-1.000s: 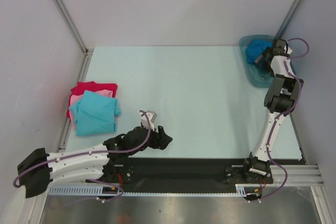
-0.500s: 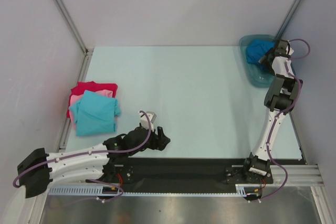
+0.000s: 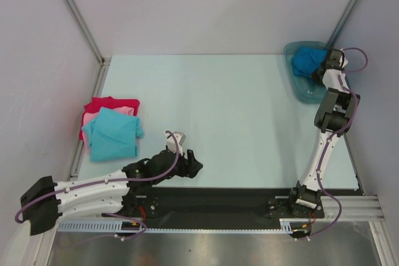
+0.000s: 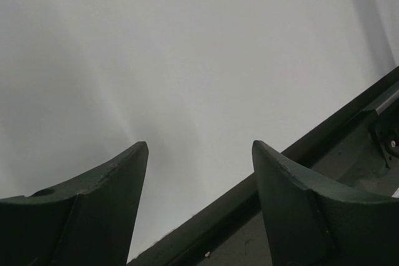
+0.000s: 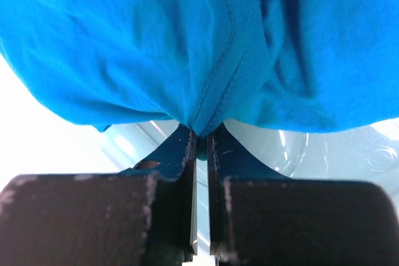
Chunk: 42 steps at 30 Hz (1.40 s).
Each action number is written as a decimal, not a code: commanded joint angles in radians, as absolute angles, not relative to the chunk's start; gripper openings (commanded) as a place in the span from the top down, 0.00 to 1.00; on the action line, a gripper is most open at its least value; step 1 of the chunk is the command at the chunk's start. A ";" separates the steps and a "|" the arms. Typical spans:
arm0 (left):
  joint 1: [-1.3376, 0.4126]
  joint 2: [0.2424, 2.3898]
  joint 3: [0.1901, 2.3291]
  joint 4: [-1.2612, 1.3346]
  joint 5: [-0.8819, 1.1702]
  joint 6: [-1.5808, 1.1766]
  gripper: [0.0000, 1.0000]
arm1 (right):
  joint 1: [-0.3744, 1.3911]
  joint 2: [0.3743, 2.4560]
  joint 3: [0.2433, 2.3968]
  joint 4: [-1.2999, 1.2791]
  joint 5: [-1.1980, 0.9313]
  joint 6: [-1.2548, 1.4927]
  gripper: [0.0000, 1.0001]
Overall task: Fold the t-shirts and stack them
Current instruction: Grab the tshirt from the pile
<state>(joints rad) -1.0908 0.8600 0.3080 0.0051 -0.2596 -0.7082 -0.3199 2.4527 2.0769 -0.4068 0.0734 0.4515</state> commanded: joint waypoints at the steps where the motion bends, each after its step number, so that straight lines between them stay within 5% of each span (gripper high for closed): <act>1: -1.098 0.854 0.316 0.040 -0.267 -0.729 0.27 | -0.301 2.359 2.011 -0.324 0.061 0.454 1.00; 16: -1.052 1.044 0.442 0.146 -0.397 -0.565 0.21 | -0.227 2.105 1.934 -0.218 -0.043 0.604 1.00; 31: -0.631 1.485 0.891 0.279 -0.111 -0.370 0.21 | -0.095 1.773 1.569 -0.126 -0.015 0.657 1.00; 42: -0.531 1.565 0.756 0.434 0.052 -0.514 0.23 | -0.035 1.628 1.612 -0.159 -0.052 0.673 1.00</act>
